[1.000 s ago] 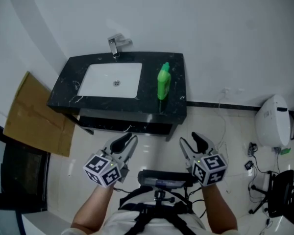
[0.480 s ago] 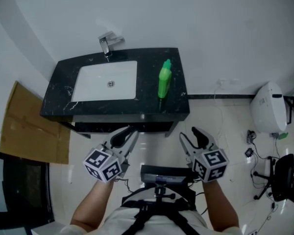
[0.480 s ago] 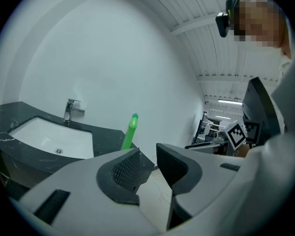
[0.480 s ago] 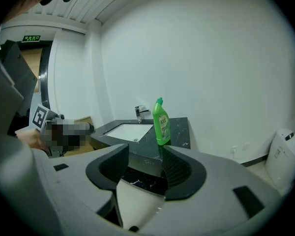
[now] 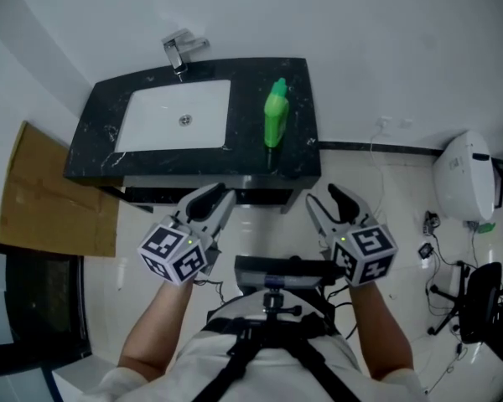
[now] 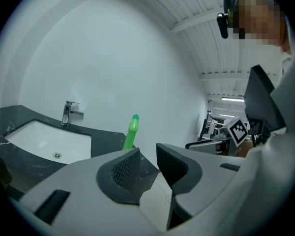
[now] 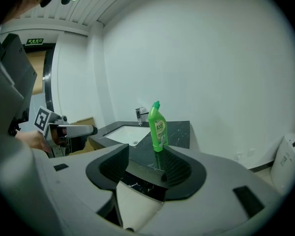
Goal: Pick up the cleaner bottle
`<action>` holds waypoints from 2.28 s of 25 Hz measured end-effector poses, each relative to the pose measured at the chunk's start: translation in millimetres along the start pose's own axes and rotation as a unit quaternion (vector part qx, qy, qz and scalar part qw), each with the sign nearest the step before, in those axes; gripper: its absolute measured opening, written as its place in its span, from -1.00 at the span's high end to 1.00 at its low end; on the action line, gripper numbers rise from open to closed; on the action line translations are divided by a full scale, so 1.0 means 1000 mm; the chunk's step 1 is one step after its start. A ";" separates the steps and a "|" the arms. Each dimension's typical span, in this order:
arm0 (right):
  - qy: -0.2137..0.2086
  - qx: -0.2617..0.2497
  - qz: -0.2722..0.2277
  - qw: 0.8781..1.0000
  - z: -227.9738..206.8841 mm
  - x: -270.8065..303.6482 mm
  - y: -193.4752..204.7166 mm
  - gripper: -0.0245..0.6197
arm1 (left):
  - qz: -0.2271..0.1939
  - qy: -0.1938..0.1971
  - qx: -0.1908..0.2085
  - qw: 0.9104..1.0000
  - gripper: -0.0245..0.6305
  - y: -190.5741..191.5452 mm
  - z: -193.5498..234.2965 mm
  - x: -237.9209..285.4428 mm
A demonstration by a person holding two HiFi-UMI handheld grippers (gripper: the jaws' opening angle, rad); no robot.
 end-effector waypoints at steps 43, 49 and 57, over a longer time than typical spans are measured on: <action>0.023 0.017 0.003 1.000 -0.066 -0.012 -0.003 0.27 | -0.025 -0.025 0.000 0.999 0.67 -0.010 -0.011 0.024; 0.015 -0.026 -0.021 0.999 -0.055 -0.026 -0.002 0.47 | -0.027 -0.023 -0.023 0.999 0.92 -0.013 -0.007 0.008; 0.062 -0.048 -0.066 0.995 -0.065 -0.060 -0.008 0.83 | -0.025 -0.020 -0.020 0.999 0.92 -0.017 -0.005 0.017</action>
Point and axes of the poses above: the fingertips, and each gripper's own axes: x forward along the fingers, z to its left, y out of its underside, the point moved 7 cm from there along -x, backward along the fingers, and after that the axes turned 5 degrees about -y, right-handed, at the moved point
